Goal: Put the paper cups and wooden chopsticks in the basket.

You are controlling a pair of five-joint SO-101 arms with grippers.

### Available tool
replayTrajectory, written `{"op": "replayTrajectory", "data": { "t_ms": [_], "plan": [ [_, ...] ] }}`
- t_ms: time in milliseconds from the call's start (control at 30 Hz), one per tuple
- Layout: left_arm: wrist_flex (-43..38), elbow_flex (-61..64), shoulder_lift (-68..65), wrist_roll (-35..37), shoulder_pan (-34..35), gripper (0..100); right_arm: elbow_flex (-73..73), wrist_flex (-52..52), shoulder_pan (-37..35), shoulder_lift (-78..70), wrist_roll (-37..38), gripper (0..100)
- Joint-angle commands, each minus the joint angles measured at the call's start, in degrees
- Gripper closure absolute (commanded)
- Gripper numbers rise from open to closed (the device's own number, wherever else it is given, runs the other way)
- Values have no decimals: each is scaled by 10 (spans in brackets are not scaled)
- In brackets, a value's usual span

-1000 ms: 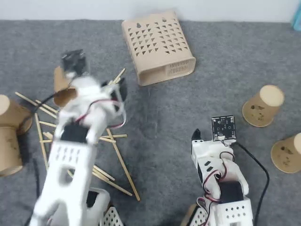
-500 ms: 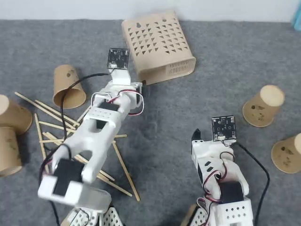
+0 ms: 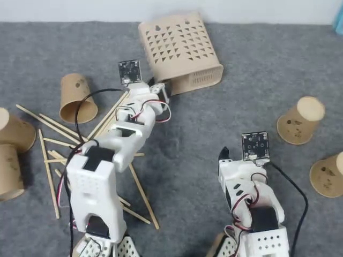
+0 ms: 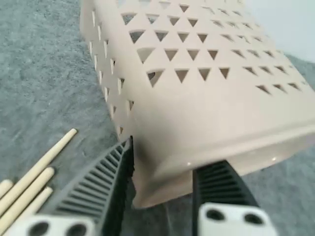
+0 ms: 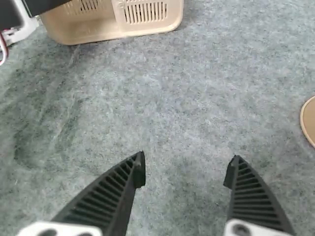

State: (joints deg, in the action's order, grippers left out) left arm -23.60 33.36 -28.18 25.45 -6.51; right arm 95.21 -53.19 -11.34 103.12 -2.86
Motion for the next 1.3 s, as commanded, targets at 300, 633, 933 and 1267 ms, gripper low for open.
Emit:
{"op": "replayTrajectory", "data": {
  "t_ms": [300,633,933,1267],
  "plan": [
    [-147,5,-4,-7,-16,987,11,0,8,8,-4,728],
    [-180,264,244,-4,-109,987,11,7,10,7,-4,728],
    [-135,499,572,-3,-118,988,11,4,10,7,-4,728],
    [386,377,659,-4,-11,988,11,-10,9,7,3,728]
  ]
}}
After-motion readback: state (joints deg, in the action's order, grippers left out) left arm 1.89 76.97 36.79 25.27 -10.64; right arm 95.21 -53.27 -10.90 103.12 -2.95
